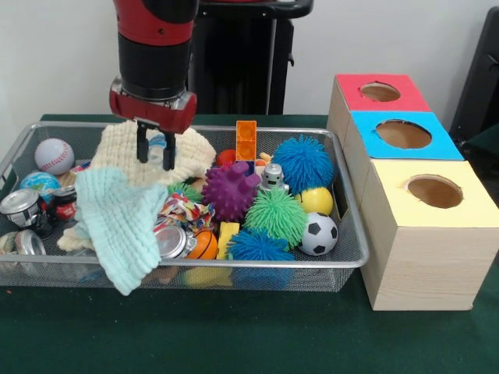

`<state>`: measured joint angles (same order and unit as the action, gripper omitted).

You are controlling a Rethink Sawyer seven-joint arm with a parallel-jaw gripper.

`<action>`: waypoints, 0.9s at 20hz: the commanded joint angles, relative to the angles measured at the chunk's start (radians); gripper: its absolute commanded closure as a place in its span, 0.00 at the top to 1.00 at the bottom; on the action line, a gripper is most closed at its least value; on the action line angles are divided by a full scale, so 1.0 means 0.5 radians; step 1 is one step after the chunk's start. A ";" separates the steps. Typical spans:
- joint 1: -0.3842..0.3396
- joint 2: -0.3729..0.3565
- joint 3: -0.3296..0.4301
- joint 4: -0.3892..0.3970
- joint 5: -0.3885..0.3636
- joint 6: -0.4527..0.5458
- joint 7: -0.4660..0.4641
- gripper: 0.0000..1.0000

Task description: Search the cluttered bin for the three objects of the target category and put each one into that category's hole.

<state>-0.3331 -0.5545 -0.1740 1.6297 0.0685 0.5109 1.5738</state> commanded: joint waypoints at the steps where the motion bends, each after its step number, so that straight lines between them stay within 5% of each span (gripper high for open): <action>1: 0.020 -0.101 0.069 -0.036 -0.006 0.239 0.236 0.00; 8: 0.169 -0.286 -0.118 0.027 -0.093 -0.224 0.411 0.00; 13: 0.179 -0.497 -0.066 0.164 -0.054 -0.453 0.384 0.00; 18: 0.298 -0.644 -0.175 0.287 -0.041 -0.558 0.453 0.00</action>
<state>-0.2169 -0.7870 -0.2471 1.6576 0.0664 0.2746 1.5738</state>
